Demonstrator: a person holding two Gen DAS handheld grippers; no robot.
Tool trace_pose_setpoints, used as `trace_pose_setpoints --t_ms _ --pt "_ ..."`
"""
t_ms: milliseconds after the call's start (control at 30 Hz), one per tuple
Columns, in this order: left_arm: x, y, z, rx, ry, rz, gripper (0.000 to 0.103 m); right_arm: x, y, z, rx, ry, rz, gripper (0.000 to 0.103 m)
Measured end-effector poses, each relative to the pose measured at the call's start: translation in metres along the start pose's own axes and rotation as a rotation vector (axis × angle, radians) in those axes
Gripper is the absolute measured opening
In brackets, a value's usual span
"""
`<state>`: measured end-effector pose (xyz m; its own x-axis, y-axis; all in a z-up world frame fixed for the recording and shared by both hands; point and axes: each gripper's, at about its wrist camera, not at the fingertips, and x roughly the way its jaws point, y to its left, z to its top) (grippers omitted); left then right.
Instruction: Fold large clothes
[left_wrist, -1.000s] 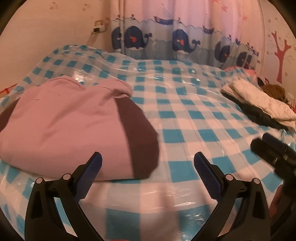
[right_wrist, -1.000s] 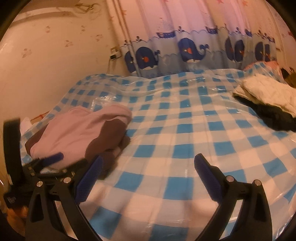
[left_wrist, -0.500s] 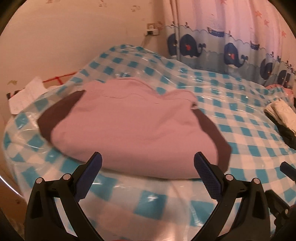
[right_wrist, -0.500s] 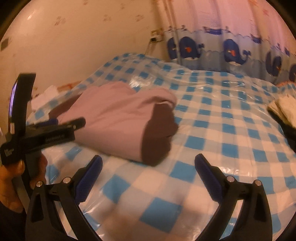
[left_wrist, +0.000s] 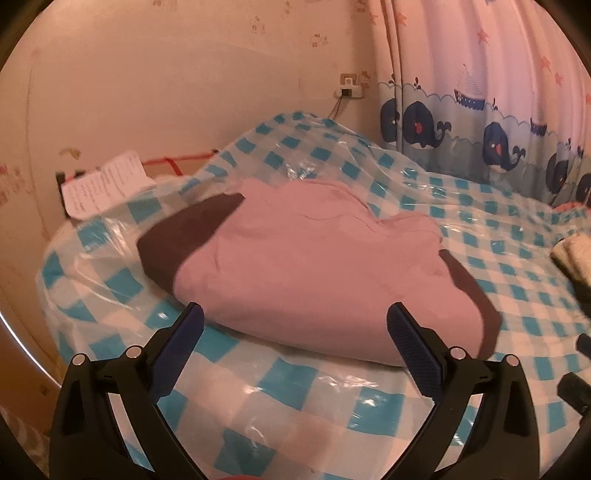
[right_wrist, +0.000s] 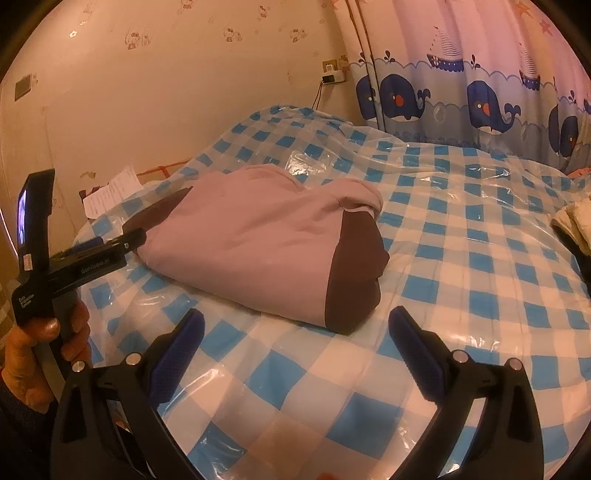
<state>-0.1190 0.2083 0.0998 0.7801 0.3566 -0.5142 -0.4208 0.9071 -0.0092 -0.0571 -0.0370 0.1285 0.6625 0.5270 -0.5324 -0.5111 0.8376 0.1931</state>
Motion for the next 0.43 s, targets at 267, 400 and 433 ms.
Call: trace_pose_setpoints --t_ms 267,400,433 --pt "0.005 -0.002 0.003 -0.019 0.044 -0.039 0.096 0.007 -0.005 -0.002 0.008 0.01 -0.018 0.096" --pt "0.003 -0.011 0.0 -0.014 0.047 -0.046 0.096 0.008 -0.007 -0.002 0.01 0.004 -0.028 0.096" --pt "0.003 -0.013 0.0 -0.014 0.05 -0.053 0.096 0.008 -0.007 -0.002 0.007 0.001 -0.035 0.096"
